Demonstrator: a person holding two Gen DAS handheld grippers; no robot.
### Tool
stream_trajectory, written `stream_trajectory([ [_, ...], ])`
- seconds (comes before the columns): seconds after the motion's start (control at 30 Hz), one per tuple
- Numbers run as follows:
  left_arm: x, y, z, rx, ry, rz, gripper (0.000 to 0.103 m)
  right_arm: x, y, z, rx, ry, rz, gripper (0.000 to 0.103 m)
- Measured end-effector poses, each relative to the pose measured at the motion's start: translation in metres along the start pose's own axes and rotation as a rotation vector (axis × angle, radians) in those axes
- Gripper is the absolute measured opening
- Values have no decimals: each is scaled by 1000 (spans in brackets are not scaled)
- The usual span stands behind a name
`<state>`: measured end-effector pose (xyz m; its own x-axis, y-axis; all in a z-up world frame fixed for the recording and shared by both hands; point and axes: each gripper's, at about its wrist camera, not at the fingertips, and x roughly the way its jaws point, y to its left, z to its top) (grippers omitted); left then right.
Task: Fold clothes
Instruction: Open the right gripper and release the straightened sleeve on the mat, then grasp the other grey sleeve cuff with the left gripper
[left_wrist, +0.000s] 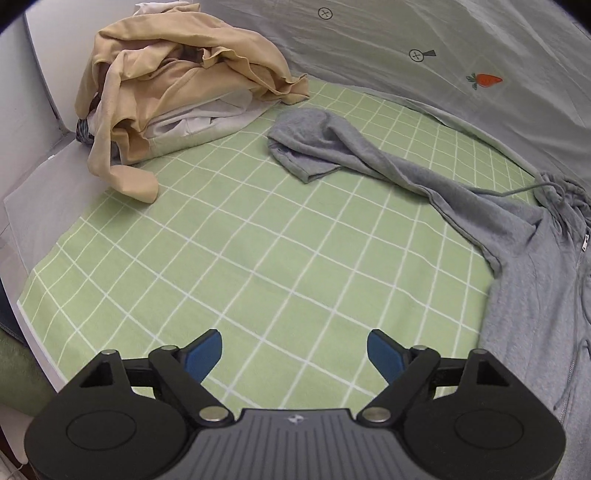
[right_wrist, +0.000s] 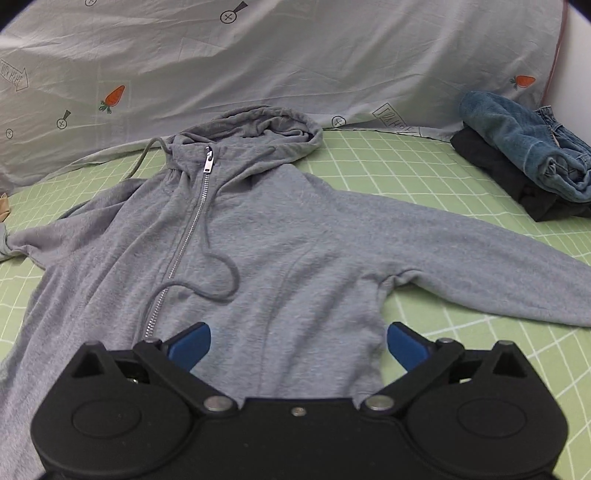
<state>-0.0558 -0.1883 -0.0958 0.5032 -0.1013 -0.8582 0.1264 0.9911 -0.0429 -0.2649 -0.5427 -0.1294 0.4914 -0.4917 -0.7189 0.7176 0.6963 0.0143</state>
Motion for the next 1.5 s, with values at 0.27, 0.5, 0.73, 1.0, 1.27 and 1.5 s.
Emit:
stream_trajectory([
  [0.27,72,25,92,-9,4,-58,55,29,41,6,62,9,-124,103],
  [0.5,120,18,137,-25,-21,-106,56,47,50,9,106,24,-203,103],
  [0.73,136,-1,146,92,-74,-76,26,52,58,10,93,-23,-240,103],
  [1.0,117,5,136,116,-112,56,9,52,50,0,149,-95,-198,103],
  [1.27,62,47,83,158,-76,146,9,52,48,-1,156,-99,-186,103],
  [1.5,35,68,43,155,6,40,14,52,48,-1,156,-100,-186,103],
])
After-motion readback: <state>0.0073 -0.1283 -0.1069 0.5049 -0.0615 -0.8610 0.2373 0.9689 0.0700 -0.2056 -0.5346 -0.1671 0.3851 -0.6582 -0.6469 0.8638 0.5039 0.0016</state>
